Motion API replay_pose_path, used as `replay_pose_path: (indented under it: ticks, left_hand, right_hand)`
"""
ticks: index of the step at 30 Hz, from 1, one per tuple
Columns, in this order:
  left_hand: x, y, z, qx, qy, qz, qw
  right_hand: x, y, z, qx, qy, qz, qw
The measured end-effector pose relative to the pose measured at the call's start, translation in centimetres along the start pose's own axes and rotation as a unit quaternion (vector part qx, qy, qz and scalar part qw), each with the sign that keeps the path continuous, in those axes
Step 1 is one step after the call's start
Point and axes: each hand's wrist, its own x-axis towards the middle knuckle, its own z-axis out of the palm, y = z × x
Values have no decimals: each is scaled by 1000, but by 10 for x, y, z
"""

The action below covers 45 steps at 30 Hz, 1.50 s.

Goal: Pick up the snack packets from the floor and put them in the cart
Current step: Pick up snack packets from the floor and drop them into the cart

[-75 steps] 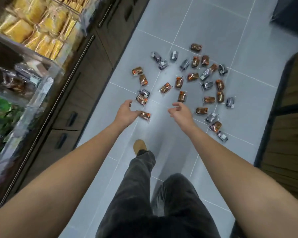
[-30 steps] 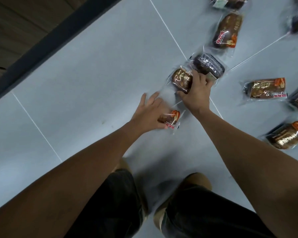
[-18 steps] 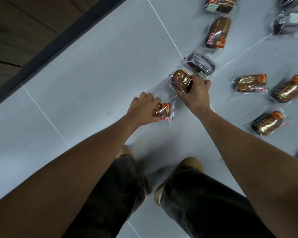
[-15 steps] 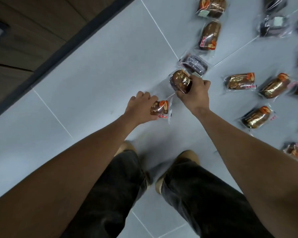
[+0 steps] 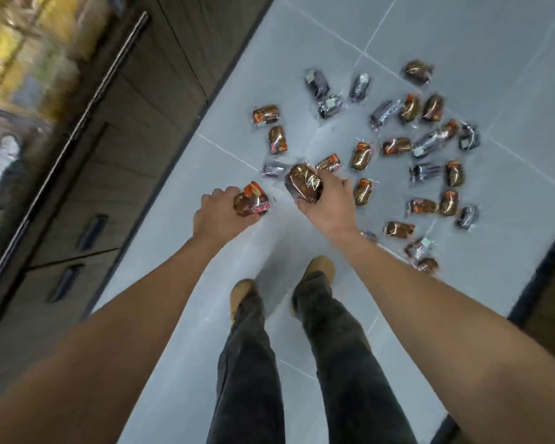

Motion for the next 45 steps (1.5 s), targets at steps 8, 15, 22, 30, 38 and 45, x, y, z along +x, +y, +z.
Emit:
replay_pose_path:
  ticks: [8, 15, 22, 30, 38, 45]
  left_hand:
    - [-93, 42, -78, 21, 0, 101, 995]
    - [-184, 68, -86, 67, -24, 175, 982]
    - [-265, 116, -66, 71, -38, 279, 957]
    - [-387, 160, 7, 158, -71, 409, 896]
    - [-570, 126, 149, 240, -127, 549, 790]
    - [-727, 56, 247, 291, -204, 609, 709]
  right_hand:
    - [-120, -32, -85, 17, 84, 66, 994]
    - [-247, -25, -122, 49, 182, 147, 971]
    - [-382, 16, -133, 81, 273, 272, 919]
    - [-557, 69, -115, 163, 370, 382, 831]
    - [-780, 100, -25, 194, 420, 490, 739]
    - [-960, 89, 68, 215, 472, 582, 626]
